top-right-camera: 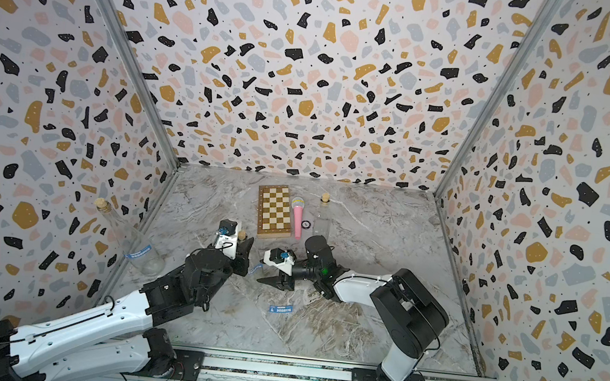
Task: Remove the label from the bottle
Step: Tear open the label from the bottle.
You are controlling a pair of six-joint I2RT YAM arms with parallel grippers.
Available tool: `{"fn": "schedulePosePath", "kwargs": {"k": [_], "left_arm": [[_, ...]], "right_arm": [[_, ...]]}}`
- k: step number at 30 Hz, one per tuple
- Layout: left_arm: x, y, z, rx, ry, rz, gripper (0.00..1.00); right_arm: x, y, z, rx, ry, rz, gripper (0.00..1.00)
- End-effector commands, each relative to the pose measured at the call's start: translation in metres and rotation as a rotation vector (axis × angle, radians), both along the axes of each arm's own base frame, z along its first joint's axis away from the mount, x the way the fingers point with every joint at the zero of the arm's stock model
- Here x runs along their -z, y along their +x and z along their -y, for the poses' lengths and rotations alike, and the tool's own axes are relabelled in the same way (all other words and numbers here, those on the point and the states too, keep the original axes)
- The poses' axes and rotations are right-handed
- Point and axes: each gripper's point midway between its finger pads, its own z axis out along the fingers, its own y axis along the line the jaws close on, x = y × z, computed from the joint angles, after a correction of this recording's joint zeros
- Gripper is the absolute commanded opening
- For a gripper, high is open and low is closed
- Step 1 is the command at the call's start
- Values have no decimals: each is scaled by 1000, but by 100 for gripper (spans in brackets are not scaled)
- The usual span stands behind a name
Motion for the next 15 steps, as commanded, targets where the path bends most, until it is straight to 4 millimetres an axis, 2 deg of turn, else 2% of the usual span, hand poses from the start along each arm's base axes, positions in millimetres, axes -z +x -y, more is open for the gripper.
{"fn": "schedulePosePath", "kwargs": {"k": [1,15], "left_arm": [[-11,-1,4,12,-42,29,0],[-11,-1,6,15,-42,25,0]], "right_arm": [[-9,-4,-1,-24,15,11,56],[-11,-4,-2,-25,22,16,54]]}}
